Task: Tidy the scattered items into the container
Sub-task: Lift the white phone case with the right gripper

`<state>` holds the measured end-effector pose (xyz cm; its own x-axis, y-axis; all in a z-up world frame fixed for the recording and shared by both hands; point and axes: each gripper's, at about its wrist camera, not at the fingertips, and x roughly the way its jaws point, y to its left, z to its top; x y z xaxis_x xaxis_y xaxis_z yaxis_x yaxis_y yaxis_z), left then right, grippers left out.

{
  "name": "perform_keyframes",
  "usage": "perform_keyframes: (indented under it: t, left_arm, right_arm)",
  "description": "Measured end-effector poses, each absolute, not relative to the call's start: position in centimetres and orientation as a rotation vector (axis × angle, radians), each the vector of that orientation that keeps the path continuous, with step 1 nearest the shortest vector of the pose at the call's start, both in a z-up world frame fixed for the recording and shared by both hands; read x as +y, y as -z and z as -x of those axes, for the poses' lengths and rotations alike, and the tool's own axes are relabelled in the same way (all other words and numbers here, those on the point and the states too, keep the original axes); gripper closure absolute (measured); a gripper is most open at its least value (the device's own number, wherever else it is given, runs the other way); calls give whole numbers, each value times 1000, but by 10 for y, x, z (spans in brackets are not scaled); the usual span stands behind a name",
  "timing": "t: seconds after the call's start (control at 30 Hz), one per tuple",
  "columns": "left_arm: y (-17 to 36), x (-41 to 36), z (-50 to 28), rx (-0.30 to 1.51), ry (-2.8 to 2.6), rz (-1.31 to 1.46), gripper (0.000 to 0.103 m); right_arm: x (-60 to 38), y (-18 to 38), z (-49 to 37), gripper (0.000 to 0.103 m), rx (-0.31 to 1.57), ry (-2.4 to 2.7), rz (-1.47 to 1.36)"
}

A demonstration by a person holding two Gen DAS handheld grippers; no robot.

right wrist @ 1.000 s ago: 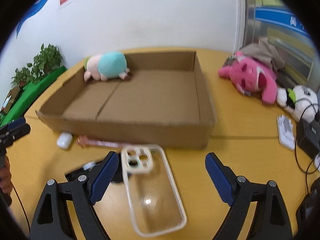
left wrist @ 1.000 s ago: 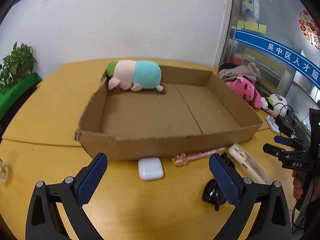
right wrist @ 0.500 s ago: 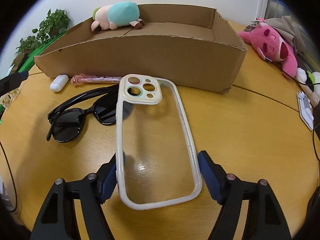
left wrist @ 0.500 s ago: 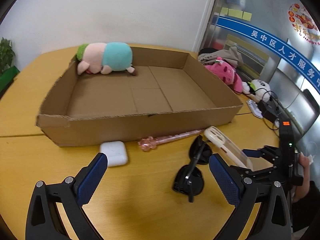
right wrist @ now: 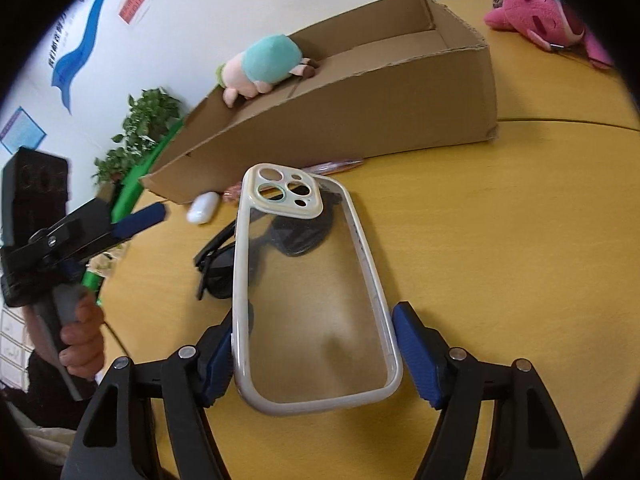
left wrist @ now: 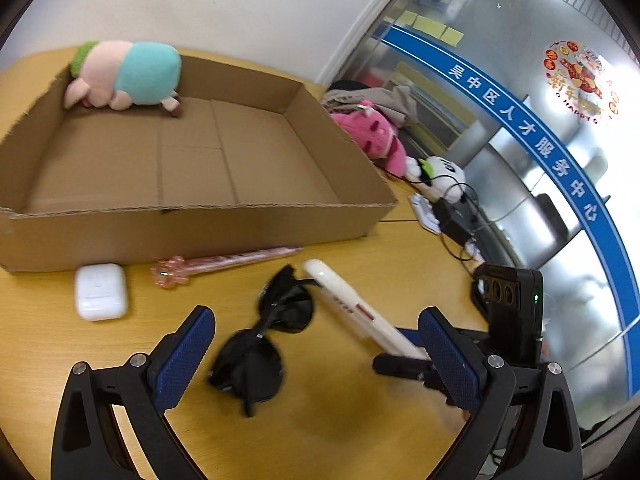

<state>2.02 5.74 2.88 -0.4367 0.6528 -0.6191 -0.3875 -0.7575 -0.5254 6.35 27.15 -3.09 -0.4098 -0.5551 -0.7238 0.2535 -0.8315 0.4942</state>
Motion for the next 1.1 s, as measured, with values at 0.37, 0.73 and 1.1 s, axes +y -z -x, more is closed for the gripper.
perform_keyframes:
  t: [0.37,0.73,1.1]
  left_arm:
    - [-6,58,-9,-487,-2119,1265,56]
    - [-8,67,-13,-410,-2130,1283,71]
    - [-14,76,-12,-388,-2101,1294,103]
  right_arm:
    - [225,13,-91,67,-261,2159,-1182]
    - [210,8,-97,69,-19,2211,-1205]
    - [218,-4,-101,94,50,2327,-1155]
